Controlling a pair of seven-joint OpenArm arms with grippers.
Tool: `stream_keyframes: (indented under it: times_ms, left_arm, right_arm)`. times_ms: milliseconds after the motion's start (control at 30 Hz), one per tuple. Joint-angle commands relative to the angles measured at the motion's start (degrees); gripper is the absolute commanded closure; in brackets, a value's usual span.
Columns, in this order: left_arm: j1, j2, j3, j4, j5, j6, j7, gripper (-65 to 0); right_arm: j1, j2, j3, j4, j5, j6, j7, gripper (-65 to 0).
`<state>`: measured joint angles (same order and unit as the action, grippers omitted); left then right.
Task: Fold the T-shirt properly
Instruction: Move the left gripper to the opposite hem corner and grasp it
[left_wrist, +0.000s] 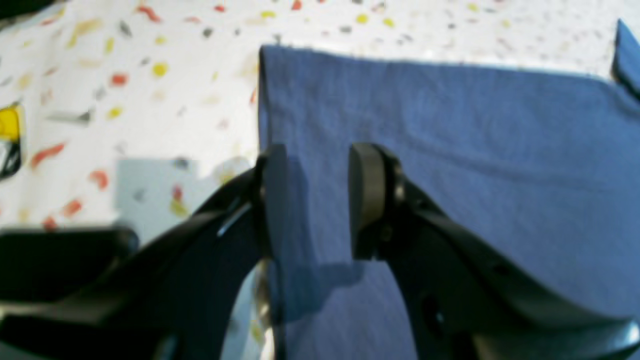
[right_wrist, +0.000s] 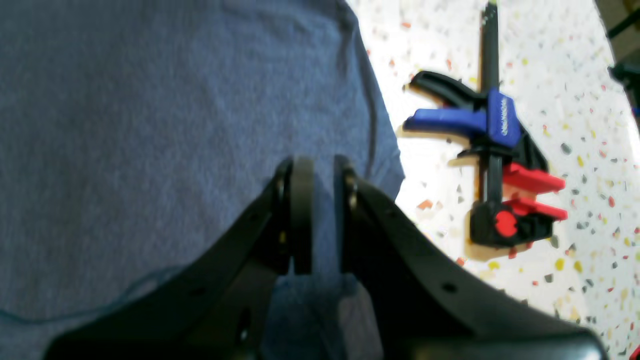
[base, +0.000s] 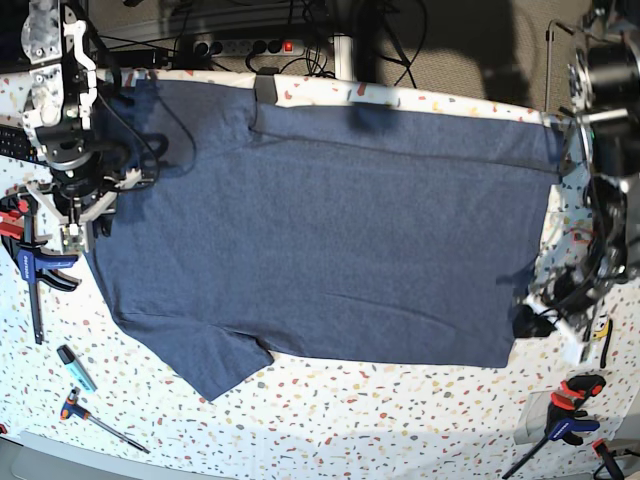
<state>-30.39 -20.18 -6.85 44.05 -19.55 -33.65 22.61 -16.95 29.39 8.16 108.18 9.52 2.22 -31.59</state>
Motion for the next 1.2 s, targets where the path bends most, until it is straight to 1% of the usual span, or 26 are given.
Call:
stream_keyframes:
  times_ms: [0, 100, 200, 300, 367, 467, 500, 600, 633, 767, 800, 1033, 1100, 1167]
  left_arm:
    - [-4.20, -0.94, 0.70, -2.91, 0.42, -0.24, -3.17, -20.3]
    - [-11.65, -0.94, 2.71, -14.93, 6.19, -0.22, -9.79, -20.3]
    - [-17.81, -0.83, 3.30, -26.40, 10.91, -0.24, -16.79, -20.3]
    - [-21.92, -0.15, 3.30, -35.23, 17.14, -0.24, -22.97, -20.2]
    - [-22.97, 0.68, 3.30, -38.71, 21.68, 0.02, -27.06, -20.2]
    - [-22.93, 2.10, 3.30, -40.92, 25.86, 4.87, -31.30, -20.2]
    - [-22.93, 2.40, 3.30, -41.35, 27.06, 5.40, -31.74, -20.2]
    - [-22.77, 3.04, 3.30, -41.46, 26.97, 5.42, -30.97, -20.2]
    - [-22.60, 3.23, 3.30, -41.46, 26.91, 6.21, -30.36, -20.2]
    - [-21.16, 3.30, 3.30, -41.46, 26.62, 12.13, -30.47, -20.2]
    - [-20.79, 3.28, 3.30, -41.46, 26.62, 13.00, -30.77, -20.2]
    - [-18.16, 3.32, 3.30, -41.46, 26.60, 12.02, -31.71, -20.0]
    - [-17.84, 3.52, 3.30, -41.46, 26.60, 11.78, -31.67, -18.7]
    - [-17.94, 3.52, 3.30, -41.46, 26.56, 9.90, -31.80, -18.5]
  right_arm:
    - [0.28, 0.76, 0.42, 1.09, -0.44, -0.11, 1.11, -7.8]
    - [0.28, 0.74, 0.42, 1.09, -0.31, -0.09, 1.03, -7.8]
    - [0.28, 0.74, 0.42, 1.09, -0.28, -0.09, -0.48, -7.8]
    - [0.28, 0.74, 0.42, 1.09, -0.28, -0.09, -1.29, -7.8]
    - [0.28, 0.74, 0.42, 1.09, -0.28, -0.09, -1.60, -7.8]
    - [0.28, 0.74, 0.39, 1.09, -0.31, -0.09, -2.78, -7.8]
    - [0.28, 0.74, 0.42, 1.09, -0.31, -0.09, -3.37, -7.8]
    - [0.26, 0.74, 0.42, 1.09, -0.31, -0.09, -5.35, -7.8]
    - [0.26, 0.74, 0.42, 1.09, -0.33, -0.09, -5.70, -7.8]
    - [0.24, 0.74, 0.42, 1.09, -0.31, -0.09, -6.05, -7.8]
    - [0.26, 0.74, 0.42, 1.09, -0.31, -0.09, -5.99, -7.8]
    - [0.26, 0.76, 0.42, 1.09, -0.33, -0.07, -5.53, -7.8]
    - [0.28, 0.76, 0.42, 1.09, -0.33, -0.07, -5.51, -7.8]
    - [0.28, 0.76, 0.42, 1.09, -0.33, -0.07, -5.51, -7.8]
